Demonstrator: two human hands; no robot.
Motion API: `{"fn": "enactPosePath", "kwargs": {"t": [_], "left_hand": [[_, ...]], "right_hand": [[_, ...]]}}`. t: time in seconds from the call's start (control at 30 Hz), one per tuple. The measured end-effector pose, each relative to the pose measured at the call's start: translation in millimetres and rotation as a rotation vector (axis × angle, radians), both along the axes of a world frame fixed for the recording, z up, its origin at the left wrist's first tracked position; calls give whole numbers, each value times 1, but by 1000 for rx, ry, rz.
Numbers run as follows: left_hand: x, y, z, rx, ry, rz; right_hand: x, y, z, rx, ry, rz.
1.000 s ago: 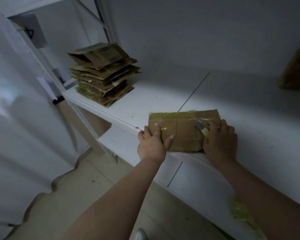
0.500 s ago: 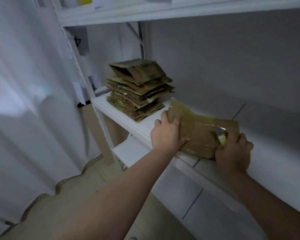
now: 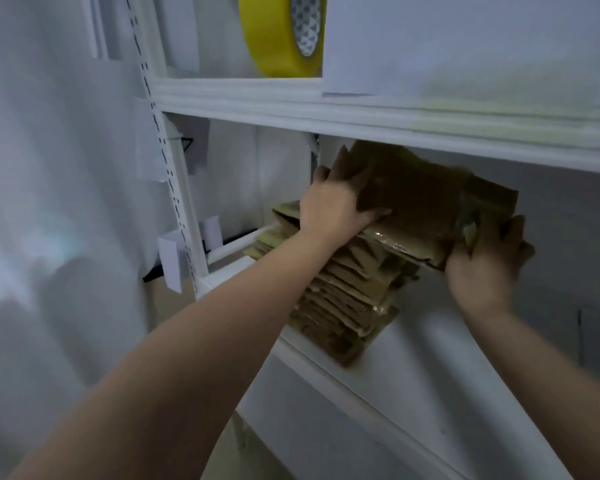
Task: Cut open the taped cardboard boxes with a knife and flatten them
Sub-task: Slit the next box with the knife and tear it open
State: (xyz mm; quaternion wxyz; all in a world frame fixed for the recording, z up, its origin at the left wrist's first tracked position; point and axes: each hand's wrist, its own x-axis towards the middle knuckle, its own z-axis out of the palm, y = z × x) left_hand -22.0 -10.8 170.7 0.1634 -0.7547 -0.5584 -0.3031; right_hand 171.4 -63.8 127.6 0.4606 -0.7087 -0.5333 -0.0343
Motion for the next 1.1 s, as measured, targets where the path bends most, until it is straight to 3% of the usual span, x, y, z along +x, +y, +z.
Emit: {"fn": "enactPosePath", "kwargs": {"t": [0.23, 0.33, 0.43, 0.53, 0.67, 0.73, 0.83, 1.0, 1.1], "left_hand": [[-50, 80, 26, -97, -16, -59], [-66, 97, 20, -263, 14, -36], [-85, 101, -11, -504, 200, 58], [-94, 105, -37, -690, 210, 48], [-85, 113, -51, -634, 137, -182], [-78, 114, -75, -695, 86, -163], [-71, 112, -115, -663, 212, -56], [-69, 124, -115, -669, 200, -57], [-72, 114, -131, -603, 165, -42]], "right_hand": [[-51, 55, 35, -177, -3, -25], [-68, 78, 23, -350, 29, -12], [-83, 86, -3, -610, -103, 43], [-95, 91, -17, -562, -204, 30], [-101, 104, -37, -510, -406, 228], [-100, 107, -55, -590, -402, 293], [-98, 107, -77, -628, -384, 295], [-98, 114, -72, -606, -219, 323], [-104, 106, -89, -531, -331, 272]]}}
